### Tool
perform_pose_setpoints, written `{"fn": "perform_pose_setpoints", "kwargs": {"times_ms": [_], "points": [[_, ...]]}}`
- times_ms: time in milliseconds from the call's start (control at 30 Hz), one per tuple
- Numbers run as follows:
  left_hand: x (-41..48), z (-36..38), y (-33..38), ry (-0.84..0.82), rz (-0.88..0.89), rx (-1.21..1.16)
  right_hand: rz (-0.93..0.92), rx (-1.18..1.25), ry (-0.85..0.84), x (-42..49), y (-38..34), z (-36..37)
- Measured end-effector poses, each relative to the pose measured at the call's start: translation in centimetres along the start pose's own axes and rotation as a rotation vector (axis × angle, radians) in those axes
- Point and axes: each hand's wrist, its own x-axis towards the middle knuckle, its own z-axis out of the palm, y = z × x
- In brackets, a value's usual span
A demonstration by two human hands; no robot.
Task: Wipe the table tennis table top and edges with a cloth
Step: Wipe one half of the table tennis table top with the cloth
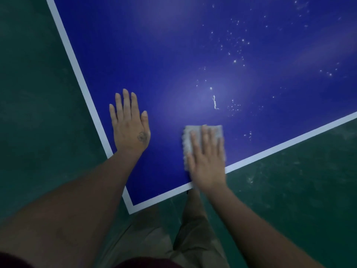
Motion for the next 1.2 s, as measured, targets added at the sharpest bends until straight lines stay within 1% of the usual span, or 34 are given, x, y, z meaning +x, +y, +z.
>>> {"fn": "perform_pose_setpoints", "kwargs": {"times_ms": [67, 133, 200, 267, 300, 367, 433, 500, 567, 633, 667, 700, 800, 867, 933, 967, 1033, 1100, 1200], "points": [[0.1, 0.1, -0.2, 0.002, 0.011, -0.016, -0.142, 0.055, -0.045, -2.1, -4.9, 1.3], [0.1, 0.0, -0.2, 0.01, 0.009, -0.035, -0.23, 0.078, -0.054, -3.8, -7.5, 2.0], [0.1, -0.1, 0.1, 0.017, -0.011, -0.059, -0.314, 0.072, -0.058, -4.2, -6.6, 1.9], [0.1, -0.1, 0.4, 0.023, -0.03, -0.07, -0.388, 0.043, -0.076, -3.5, -3.1, 1.4], [0.1, -0.1, 0.5, 0.024, -0.034, -0.071, -0.394, 0.032, -0.08, -3.0, -0.9, 1.0], [0.1, -0.1, 0.6, 0.026, -0.034, -0.07, -0.333, 0.009, -0.036, -1.8, 3.9, 0.1], [0.1, -0.1, 0.6, 0.032, -0.035, -0.056, -0.217, -0.017, 0.016, -0.5, 8.3, -1.0], [0.1, 0.0, 0.5, 0.036, -0.036, -0.051, -0.08, -0.026, 0.016, 0.6, 11.4, -1.9], [0.0, 0.0, 0.5, 0.044, -0.041, -0.049, 0.044, -0.029, 0.002, 1.2, 12.3, -2.2], [0.1, 0.1, 0.5, 0.045, -0.05, -0.042, 0.096, -0.029, -0.005, 1.3, 10.7, -2.1], [0.1, 0.2, 0.5, 0.041, -0.053, -0.04, 0.07, -0.02, -0.012, 1.4, 9.2, -1.9], [0.1, 0.2, 0.5, 0.034, -0.057, -0.035, 0.007, -0.003, -0.023, 1.4, 7.5, -1.7], [0.3, 0.3, 0.9, 0.019, -0.106, 0.003, -0.236, 0.038, -0.043, 3.0, 2.7, -1.4], [0.7, 0.4, 2.6, 0.041, -0.23, 0.002, -0.31, 0.06, -0.018, 5.2, 1.1, -1.7], [1.3, 0.6, 4.8, 0.072, -0.37, -0.007, -0.338, 0.073, 0.021, 7.3, 1.7, -1.9], [1.6, 0.7, 5.5, 0.073, -0.407, -0.009, -0.343, 0.074, 0.042, 8.1, 2.7, -2.1], [1.7, 1.0, 6.0, 0.068, -0.421, -0.004, -0.317, 0.053, 0.08, 9.2, 5.9, -2.7], [1.6, 1.0, 5.7, 0.068, -0.425, 0.004, -0.239, 0.01, 0.086, 9.7, 9.9, -3.5], [1.6, 1.0, 5.7, 0.065, -0.429, -0.01, -0.095, -0.031, 0.048, 9.5, 15.1, -4.7]]}}
